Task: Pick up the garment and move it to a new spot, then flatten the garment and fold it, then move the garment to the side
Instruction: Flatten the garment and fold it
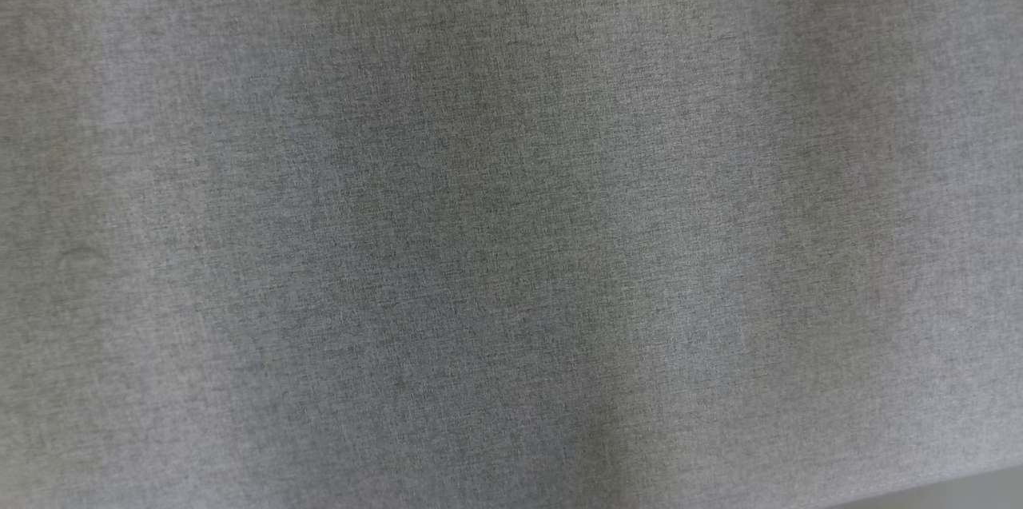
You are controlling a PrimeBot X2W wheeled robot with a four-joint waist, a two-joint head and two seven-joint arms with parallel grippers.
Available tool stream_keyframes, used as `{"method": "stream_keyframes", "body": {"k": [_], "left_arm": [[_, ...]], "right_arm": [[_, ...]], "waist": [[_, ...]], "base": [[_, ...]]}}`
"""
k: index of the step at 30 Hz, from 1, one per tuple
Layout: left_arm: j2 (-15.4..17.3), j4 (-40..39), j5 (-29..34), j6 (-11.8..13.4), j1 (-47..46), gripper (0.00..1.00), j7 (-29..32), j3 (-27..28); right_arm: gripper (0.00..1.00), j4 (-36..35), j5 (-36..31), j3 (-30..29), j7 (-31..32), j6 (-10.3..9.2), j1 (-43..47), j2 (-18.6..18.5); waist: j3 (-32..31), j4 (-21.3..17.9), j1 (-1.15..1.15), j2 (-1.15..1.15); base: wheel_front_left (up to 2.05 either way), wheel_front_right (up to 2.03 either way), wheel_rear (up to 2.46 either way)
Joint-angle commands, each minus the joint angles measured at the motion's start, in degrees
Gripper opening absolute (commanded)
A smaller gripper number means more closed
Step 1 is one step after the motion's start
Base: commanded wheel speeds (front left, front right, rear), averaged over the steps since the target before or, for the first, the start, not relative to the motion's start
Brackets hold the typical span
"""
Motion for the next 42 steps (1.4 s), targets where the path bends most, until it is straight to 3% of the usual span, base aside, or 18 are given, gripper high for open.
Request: {"method": "stream_keyframes", "body": {"k": [1,14,22,31,36,42], "left_arm": [[0.0,0.7,0.3,-0.1,-0.8,0.0,-0.2,-0.5],[0.0,4.6,-2.9,-0.4,2.6,0.0,-4.1,-4.6],[3.1,-4.0,-9.6,-0.3,14.9,0.0,-6.1,-12.8],[8.8,-13.3,-15.2,0.0,35.7,0.0,-10.4,-11.8],[10.7,-22.0,-17.7,2.9,51.4,0.0,-11.1,-9.3],[11.5,-39.0,-19.5,9.7,75.1,0.0,-11.3,-6.8]], "right_arm": [[0.0,0.5,-0.1,0.3,-0.4,0.13,-0.6,0.3],[0.0,3.5,1.7,5.3,-2.1,0.13,1.3,-1.4],[0.0,-1.0,9.4,7.0,-4.8,0.09,12.9,-2.4],[0.0,-12.2,18.2,9.3,-7.0,0.08,33.6,-3.6],[0.0,-20.0,22.3,10.3,-7.6,0.08,47.6,-5.0],[0.0,-30.4,24.8,11.0,-7.2,0.08,68.4,-9.1]], "waist": [[0.2,0.0,0.0,-0.01],[1.6,0.5,0.0,-0.01],[-0.9,0.7,0.0,-0.01],[-7.7,-0.4,0.0,-0.01],[-12.5,-1.4,0.0,-0.01],[-17.6,-1.6,0.0,-0.01]], "base": [[0.0,0.0,0.0],[0.0,0.0,0.0],[0.0,0.0,0.0],[0.0,0.0,0.0],[0.0,0.0,0.0],[0.0,0.0,0.0]]}}
